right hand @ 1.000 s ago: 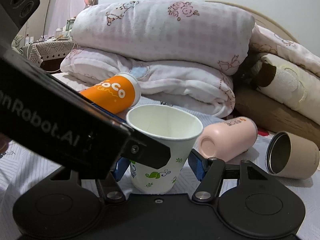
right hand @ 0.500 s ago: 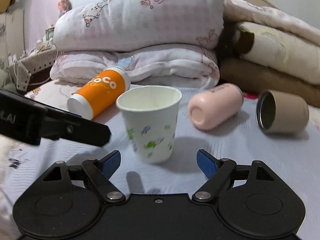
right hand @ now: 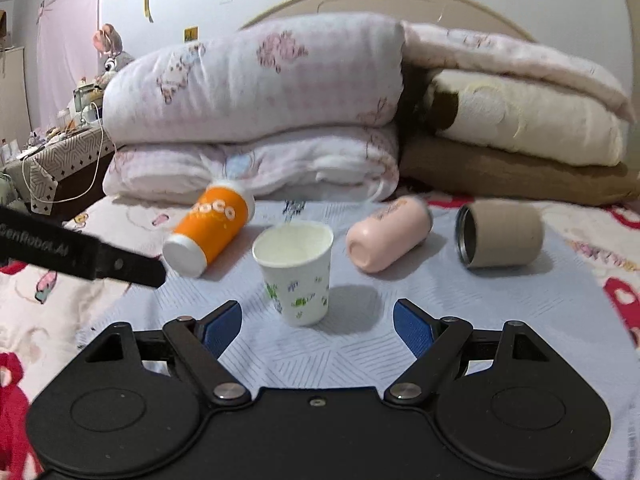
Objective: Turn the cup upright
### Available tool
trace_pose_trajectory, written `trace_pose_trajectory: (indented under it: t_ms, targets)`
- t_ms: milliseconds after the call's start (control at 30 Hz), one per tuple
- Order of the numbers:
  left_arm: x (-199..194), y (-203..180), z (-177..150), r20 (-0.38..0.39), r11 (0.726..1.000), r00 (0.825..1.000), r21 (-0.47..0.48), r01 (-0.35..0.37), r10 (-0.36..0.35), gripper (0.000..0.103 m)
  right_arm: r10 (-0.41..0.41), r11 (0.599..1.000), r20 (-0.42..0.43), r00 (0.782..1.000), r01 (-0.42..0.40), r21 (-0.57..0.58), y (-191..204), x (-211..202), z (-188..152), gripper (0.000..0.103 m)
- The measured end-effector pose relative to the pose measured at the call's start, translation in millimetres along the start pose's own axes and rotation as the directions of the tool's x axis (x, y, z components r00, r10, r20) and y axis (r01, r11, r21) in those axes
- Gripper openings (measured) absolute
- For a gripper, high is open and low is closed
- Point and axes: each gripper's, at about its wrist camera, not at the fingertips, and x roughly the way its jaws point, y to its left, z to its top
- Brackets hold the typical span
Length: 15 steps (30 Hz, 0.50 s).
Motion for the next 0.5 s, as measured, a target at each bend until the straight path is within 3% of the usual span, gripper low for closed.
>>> trace_pose_trajectory:
  t_ms: [133,500]
  targets:
    - [-30.2,-3.2,-2.8,0.003,0.999,0.999,0.004,-0.046,0.046,0.066,-0.05,0.998,-0.003,0.999,0.05,-0.031,9.5,-24.9,11.9,0.086]
    - [-73.1,-11.2,-14.7,-0.047,0.998,0.997,-0.008,-0.065,0.065,0.066,-0.082,0.997,-0.012,0.997,0.082,0.007,20.9,-88.8,32.8,0.086]
